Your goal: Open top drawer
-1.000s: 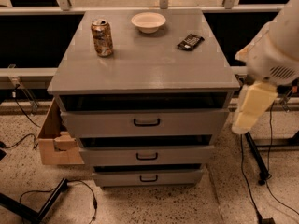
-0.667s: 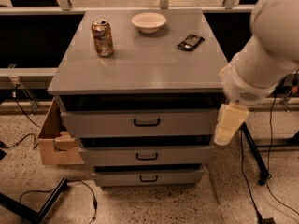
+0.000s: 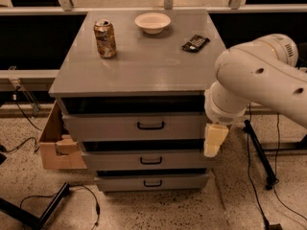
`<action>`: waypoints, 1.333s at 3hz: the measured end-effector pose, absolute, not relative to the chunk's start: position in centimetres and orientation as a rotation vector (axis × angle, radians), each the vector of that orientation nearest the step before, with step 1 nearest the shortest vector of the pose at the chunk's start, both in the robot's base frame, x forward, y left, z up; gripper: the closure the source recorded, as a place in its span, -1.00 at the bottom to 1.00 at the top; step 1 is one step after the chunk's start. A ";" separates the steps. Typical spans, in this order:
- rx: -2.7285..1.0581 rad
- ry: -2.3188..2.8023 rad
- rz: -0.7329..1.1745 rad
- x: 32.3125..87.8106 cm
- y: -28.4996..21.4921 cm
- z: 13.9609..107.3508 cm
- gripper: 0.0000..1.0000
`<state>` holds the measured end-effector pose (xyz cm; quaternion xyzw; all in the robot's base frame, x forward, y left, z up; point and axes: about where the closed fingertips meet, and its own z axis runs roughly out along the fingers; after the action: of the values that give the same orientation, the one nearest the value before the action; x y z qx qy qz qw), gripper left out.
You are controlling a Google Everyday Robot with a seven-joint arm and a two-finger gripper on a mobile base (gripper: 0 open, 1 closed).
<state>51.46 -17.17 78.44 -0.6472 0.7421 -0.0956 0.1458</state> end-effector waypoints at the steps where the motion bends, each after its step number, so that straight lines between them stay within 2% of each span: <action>1: -1.940 2.099 -0.280 52.8 -16.4 75.8 -1.00; 4: -2.149 2.019 -0.265 56.2 -14.6 71.2 -1.00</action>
Offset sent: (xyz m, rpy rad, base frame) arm 0.0382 0.0235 -0.0688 -0.0937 0.0650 0.1753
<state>56.23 -14.56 71.19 -0.7228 0.6792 -0.0892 0.0906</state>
